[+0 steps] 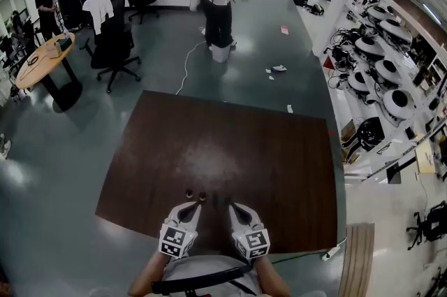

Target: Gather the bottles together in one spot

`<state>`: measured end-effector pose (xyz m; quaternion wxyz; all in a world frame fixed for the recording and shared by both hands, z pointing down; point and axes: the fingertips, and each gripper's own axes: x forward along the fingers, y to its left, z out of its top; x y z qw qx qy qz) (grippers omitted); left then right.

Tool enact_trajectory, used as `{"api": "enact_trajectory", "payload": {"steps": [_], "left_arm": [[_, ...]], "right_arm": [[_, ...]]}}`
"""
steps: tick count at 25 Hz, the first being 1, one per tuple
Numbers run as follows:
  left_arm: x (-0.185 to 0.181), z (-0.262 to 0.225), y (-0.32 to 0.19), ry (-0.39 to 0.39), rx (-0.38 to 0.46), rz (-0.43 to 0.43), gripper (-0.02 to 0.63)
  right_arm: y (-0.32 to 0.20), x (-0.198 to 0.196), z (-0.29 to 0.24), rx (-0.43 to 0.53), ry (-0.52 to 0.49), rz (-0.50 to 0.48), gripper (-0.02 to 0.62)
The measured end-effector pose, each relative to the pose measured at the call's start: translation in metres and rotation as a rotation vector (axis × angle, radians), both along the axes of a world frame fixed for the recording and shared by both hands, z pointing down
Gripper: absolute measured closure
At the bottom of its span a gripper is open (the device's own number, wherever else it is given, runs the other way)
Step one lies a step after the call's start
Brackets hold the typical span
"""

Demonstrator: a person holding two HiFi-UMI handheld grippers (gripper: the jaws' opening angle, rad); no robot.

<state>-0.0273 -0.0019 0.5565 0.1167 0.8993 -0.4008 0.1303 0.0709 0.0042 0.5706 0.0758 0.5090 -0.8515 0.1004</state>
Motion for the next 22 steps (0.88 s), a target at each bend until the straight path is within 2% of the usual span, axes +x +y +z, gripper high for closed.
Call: {"api": "enact_trajectory", "payload": {"steps": [22], "left_arm": [[-0.0039, -0.0087, 0.0042, -0.019, -0.002, -0.004, 0.606]], "right_arm": [[0.0019, -0.0057, 0.0006, -0.005, 0.008, -0.012, 0.595]]}}
